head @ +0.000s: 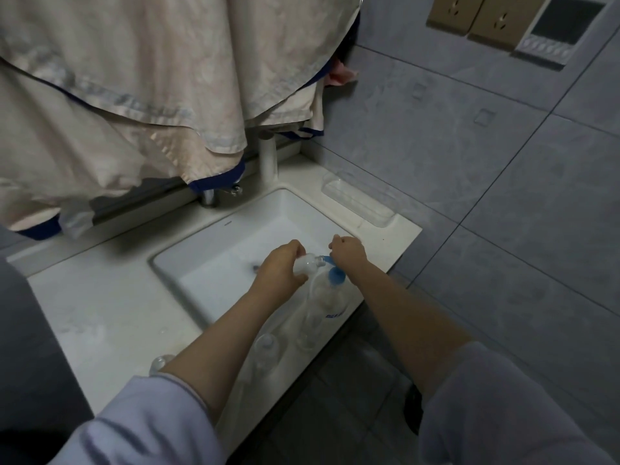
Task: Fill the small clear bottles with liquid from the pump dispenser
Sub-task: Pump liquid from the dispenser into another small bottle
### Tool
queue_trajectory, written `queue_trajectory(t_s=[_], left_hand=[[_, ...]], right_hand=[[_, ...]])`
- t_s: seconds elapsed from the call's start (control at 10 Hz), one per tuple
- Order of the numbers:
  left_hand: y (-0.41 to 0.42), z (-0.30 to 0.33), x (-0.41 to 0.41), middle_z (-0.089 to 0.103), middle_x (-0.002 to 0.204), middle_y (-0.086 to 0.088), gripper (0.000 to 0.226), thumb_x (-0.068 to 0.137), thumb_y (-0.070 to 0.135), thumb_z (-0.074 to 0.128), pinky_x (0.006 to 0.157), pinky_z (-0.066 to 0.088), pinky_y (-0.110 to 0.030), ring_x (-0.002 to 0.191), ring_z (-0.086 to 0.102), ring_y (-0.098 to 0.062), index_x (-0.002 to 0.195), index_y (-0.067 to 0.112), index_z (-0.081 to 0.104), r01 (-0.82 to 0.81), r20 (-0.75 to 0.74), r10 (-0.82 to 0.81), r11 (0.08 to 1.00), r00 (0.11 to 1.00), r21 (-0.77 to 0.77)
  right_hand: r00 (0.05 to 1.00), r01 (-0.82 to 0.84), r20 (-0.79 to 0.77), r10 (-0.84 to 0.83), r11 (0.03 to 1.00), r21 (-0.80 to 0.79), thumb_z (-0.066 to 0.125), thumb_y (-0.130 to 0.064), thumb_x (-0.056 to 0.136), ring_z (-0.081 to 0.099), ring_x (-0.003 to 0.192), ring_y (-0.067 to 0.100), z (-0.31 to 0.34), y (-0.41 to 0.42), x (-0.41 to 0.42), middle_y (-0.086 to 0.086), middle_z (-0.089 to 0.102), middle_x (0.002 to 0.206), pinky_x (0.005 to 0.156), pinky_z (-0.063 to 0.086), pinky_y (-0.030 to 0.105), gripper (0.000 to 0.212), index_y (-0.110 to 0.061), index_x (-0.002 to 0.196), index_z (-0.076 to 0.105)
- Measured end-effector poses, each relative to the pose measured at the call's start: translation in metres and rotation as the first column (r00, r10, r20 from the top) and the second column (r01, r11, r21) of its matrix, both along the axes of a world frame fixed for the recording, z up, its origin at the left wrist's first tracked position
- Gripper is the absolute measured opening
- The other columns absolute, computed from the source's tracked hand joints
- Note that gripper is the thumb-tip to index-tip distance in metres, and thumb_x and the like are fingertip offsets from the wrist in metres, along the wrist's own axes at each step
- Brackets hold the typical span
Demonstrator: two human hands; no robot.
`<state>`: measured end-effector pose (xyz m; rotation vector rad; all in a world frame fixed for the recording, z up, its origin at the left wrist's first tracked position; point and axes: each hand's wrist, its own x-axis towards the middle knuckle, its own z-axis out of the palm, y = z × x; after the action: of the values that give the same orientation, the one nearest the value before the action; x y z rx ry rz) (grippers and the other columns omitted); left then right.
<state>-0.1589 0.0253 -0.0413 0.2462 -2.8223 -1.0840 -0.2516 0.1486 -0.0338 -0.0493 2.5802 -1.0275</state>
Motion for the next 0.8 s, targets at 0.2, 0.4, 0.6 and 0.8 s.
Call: queue_trajectory(t_s=[0.2, 0.4, 0.6, 0.8], left_hand=[[0.003, 0.002, -0.002, 0.061, 0.100, -0.004, 0.032, 0.076, 0.018, 0.069, 0.076, 0.047, -0.031, 0.088, 0.055, -0.019, 0.104, 0.015, 0.054, 0.001, -0.028, -0.002, 0.999, 1.000, -0.037], [0.005, -0.001, -0.002, 0.062, 0.101, -0.001, 0.033, 0.074, 0.020, 0.071, 0.075, 0.044, -0.026, 0.087, 0.051, -0.014, 0.103, 0.019, 0.055, -0.033, -0.018, 0.033, 0.999, 0.999, 0.001], [0.007, 0.002, -0.001, 0.063, 0.104, -0.003, 0.033, 0.076, 0.021, 0.070, 0.083, 0.048, -0.032, 0.093, 0.056, -0.019, 0.106, 0.016, 0.058, -0.035, 0.009, 0.035, 0.999, 0.999, -0.011], [0.004, 0.001, 0.002, 0.064, 0.105, -0.001, 0.035, 0.076, 0.024, 0.071, 0.083, 0.047, -0.031, 0.095, 0.056, -0.018, 0.108, 0.018, 0.058, -0.041, 0.002, 0.041, 0.998, 0.999, -0.038]], right_hand=[[0.997, 0.027, 0.069, -0.030, 0.999, 0.043, 0.038, -0.012, 0.101, 0.057, 0.095, 0.019, 0.002, -0.002, 0.003, 0.020, 0.052, 0.127, 0.074, 0.044, 0.024, 0.016, -0.009, 0.104, 0.054], [0.978, 0.208, 0.004, -0.208, 0.976, -0.069, 0.025, -0.018, 0.101, 0.040, 0.067, 0.013, 0.000, -0.002, 0.009, -0.001, 0.039, 0.077, 0.059, 0.032, 0.023, 0.038, 0.004, 0.121, 0.049], [0.994, 0.090, -0.076, -0.081, 0.987, 0.135, 0.019, -0.020, 0.102, 0.049, 0.114, 0.037, -0.004, -0.001, 0.012, 0.019, 0.050, 0.123, 0.095, 0.042, 0.048, 0.039, -0.001, 0.124, 0.044], [0.999, -0.008, -0.042, 0.017, 0.978, 0.210, 0.020, -0.024, 0.103, 0.046, 0.119, 0.036, -0.004, -0.006, 0.009, 0.021, 0.047, 0.130, 0.102, 0.037, 0.051, 0.041, -0.001, 0.129, 0.042]])
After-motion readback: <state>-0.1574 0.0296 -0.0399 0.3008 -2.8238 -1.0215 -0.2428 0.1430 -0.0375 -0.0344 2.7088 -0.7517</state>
